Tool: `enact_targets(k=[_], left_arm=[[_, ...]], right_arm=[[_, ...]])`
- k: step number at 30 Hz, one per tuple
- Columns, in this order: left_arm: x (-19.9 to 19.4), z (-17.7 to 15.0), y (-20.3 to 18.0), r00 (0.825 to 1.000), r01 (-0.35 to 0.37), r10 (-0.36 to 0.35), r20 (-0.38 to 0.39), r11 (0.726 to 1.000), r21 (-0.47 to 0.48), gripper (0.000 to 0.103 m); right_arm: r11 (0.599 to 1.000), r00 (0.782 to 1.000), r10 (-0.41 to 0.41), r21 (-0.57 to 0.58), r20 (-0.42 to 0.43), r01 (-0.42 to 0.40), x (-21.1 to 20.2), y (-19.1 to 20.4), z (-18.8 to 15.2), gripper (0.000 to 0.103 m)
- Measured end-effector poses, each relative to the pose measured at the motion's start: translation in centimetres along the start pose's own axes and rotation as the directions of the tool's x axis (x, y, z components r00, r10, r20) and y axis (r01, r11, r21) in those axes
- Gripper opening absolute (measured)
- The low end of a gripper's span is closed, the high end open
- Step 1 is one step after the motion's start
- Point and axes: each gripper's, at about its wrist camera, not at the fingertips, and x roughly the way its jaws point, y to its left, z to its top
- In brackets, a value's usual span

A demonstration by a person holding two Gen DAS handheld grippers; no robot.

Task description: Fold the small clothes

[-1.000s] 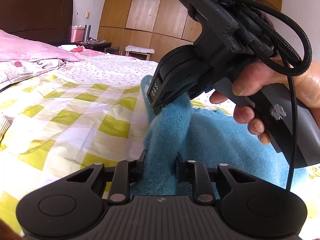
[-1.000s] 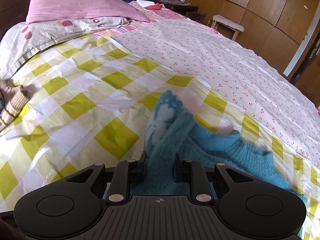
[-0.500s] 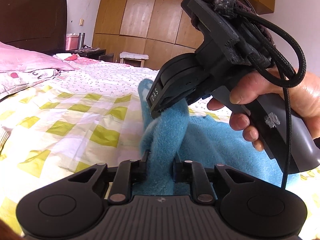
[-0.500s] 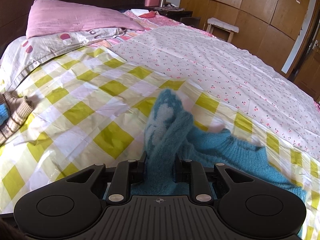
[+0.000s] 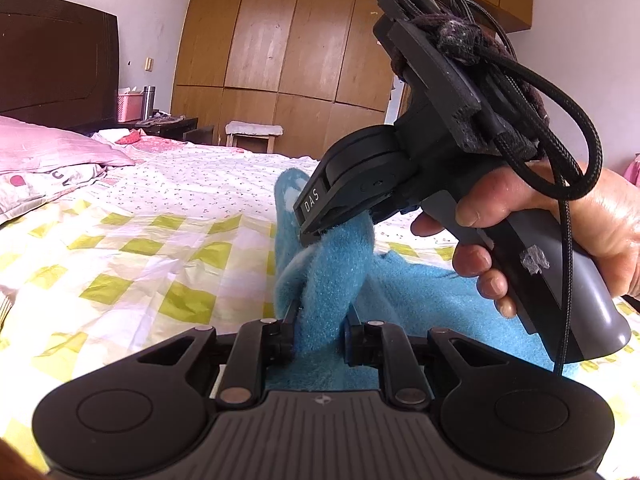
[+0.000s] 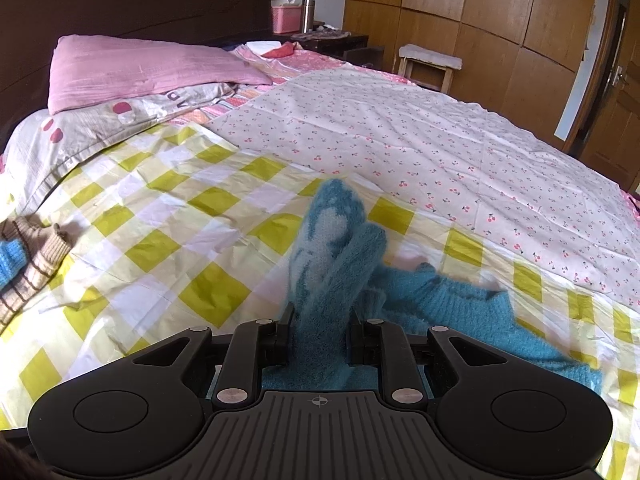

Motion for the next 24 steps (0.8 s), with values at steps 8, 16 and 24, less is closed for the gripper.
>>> enact_targets(k=[8, 16, 24], left_arm=[[0.3, 1.3, -2.2, 0.999, 0.033, -0.034, 0.022, 0.998, 0.048, 0.024], [0.9, 2.4, -5.1, 0.996, 0.082, -0.085, 0.027, 0.992, 0.096, 0.023], [2.6, 3.2, -7.9, 0.988, 0.147, -0.150, 0.020, 0.981, 0.128, 0.023]], right_arm=[[0.998, 1.000, -0.011, 0.056, 0.030, 0.009, -2.0, -3.2, -0.6, 0.019], [0.992, 0.998, -0.020, 0.127, 0.054, 0.013, -3.9, -7.0, -1.8, 0.019], [0.978, 0.998, -0.026, 0.207, 0.064, 0.012, -5.2, -11.6, -3.9, 0.019]])
